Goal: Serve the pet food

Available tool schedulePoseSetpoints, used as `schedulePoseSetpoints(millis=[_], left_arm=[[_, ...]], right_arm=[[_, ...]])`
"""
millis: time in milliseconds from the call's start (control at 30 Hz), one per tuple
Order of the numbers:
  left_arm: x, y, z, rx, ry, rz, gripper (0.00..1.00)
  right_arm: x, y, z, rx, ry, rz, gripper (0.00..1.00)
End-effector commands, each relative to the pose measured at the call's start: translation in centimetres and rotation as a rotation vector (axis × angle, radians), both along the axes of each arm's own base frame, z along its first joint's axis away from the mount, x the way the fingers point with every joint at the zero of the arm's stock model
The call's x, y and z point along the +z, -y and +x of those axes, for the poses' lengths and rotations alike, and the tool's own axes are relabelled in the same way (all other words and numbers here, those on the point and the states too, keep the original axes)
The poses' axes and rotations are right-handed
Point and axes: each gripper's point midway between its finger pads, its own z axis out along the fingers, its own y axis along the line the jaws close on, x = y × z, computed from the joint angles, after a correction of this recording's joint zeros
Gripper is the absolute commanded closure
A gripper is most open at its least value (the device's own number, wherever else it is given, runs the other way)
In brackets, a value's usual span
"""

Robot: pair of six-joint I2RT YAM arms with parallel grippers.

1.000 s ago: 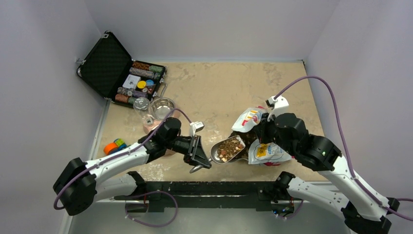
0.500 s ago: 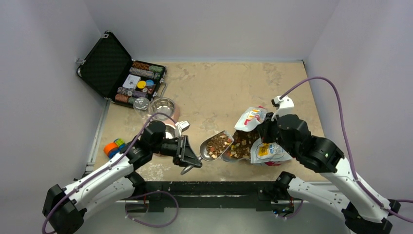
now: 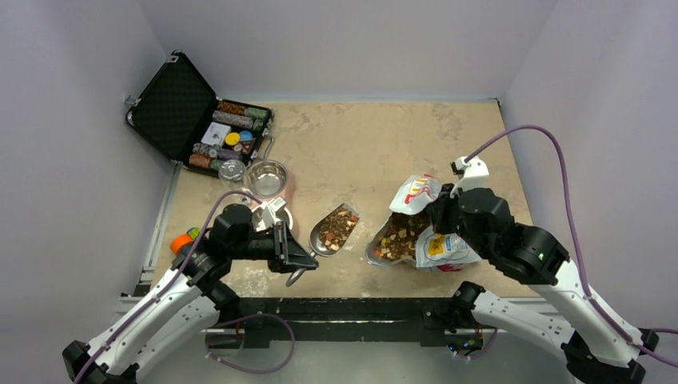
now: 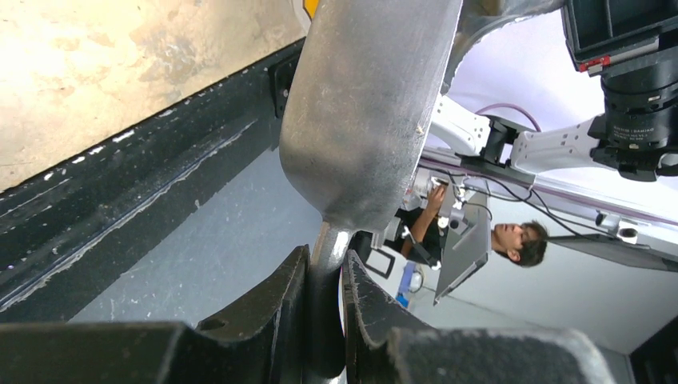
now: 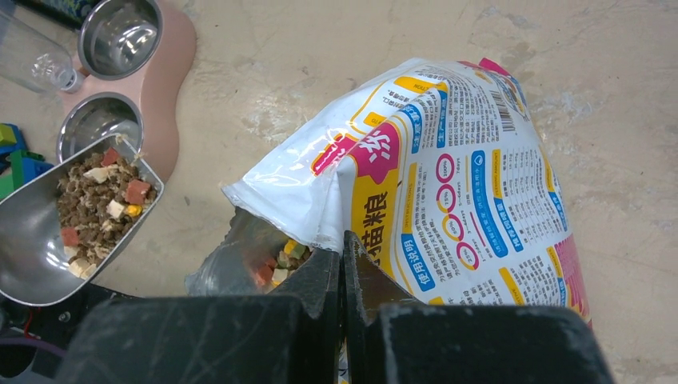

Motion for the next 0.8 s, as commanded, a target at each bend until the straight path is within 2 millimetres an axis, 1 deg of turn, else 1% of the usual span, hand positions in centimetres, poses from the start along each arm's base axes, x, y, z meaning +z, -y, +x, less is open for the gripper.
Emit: schedulePoseSetpoints(millis=[0, 267, 367, 500, 633, 767], left_arm=[[2.4, -0.8, 1.0, 0.103, 0.082, -0.023, 1.0], [2.1, -3.2, 4.5, 0.421, 0.054, 0.023, 1.0], [1.8, -4.4, 5.3, 0.522, 0.051, 0.042, 1.0], [0.7, -6.5, 5.8, 0.644, 0.041, 0.077, 1.0], [-0.9, -7.7, 5.8, 0.73, -0.016, 0.073, 1.0], [-1.7, -8.8, 5.6, 0.783, -0.051, 0.096, 1.0]], right_arm=[[5.0, 1.4, 0.6, -0.077, 0.137, 0.103, 1.0], [5.2, 0.9, 0.2, -0.032, 0.145, 0.11, 1.0], [5.4, 0.9, 0.2, -0.017, 0.156, 0.105, 1.0], [5.8, 0.9, 0.1, -0.002, 0.175, 0.104, 1.0], [6.1, 0.7, 0.0, 0.015, 0.186, 0.111, 1.0], [6.1, 0.7, -0.1, 0.025, 0.192, 0.11, 1.0]])
